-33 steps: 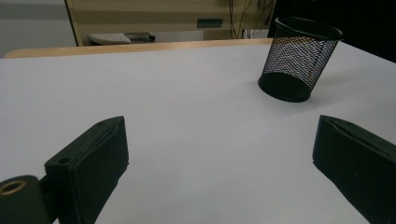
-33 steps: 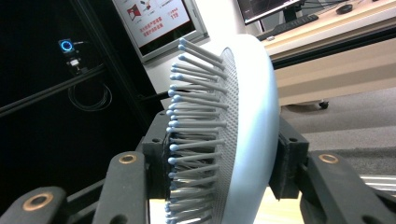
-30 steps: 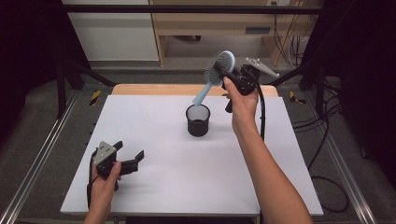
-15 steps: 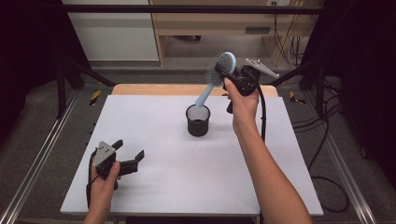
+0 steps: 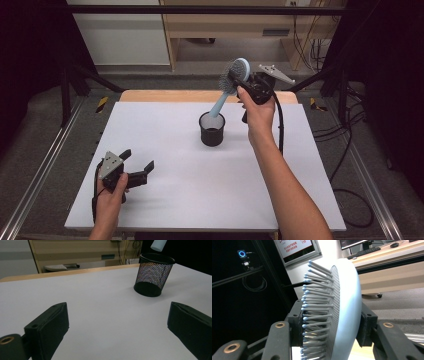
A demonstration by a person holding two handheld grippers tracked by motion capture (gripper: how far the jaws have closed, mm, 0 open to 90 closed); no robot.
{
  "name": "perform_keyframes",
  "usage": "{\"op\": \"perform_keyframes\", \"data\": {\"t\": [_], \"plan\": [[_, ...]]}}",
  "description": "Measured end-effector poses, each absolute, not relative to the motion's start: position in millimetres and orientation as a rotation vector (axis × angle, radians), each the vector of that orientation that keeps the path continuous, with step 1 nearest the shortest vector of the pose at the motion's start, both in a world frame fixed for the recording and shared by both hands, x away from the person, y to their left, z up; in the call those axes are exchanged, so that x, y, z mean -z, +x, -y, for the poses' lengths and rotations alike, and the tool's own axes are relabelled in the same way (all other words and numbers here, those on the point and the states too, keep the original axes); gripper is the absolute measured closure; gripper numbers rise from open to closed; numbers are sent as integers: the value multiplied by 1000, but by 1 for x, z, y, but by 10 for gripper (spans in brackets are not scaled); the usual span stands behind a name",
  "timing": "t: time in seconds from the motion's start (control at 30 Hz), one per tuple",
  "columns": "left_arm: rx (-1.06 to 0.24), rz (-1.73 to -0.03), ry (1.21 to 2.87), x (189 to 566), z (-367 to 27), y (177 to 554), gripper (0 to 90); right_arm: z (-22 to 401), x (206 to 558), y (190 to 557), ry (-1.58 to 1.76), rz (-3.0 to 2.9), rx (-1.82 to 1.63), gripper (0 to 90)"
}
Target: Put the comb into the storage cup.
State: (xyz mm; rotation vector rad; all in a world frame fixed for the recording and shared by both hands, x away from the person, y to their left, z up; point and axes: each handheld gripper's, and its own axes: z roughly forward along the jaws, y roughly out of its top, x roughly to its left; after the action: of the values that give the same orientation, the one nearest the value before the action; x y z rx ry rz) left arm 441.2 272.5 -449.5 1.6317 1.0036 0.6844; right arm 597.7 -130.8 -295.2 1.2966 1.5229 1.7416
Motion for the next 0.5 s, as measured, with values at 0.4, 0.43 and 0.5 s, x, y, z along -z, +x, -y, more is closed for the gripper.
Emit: {"op": "perform_keyframes", "data": {"t": [0.4, 0.43, 0.5], "plan": [[-674, -1003, 1636, 450, -271, 442, 38, 140, 310, 599, 1342, -1537, -1728, 509], [-673, -1003, 1636, 450, -271, 442, 38, 140, 312, 599, 1346, -1537, -1726, 509], [-672, -1000, 1638, 450, -271, 442, 38, 142, 314, 599, 1351, -1539, -1724, 509]]}}
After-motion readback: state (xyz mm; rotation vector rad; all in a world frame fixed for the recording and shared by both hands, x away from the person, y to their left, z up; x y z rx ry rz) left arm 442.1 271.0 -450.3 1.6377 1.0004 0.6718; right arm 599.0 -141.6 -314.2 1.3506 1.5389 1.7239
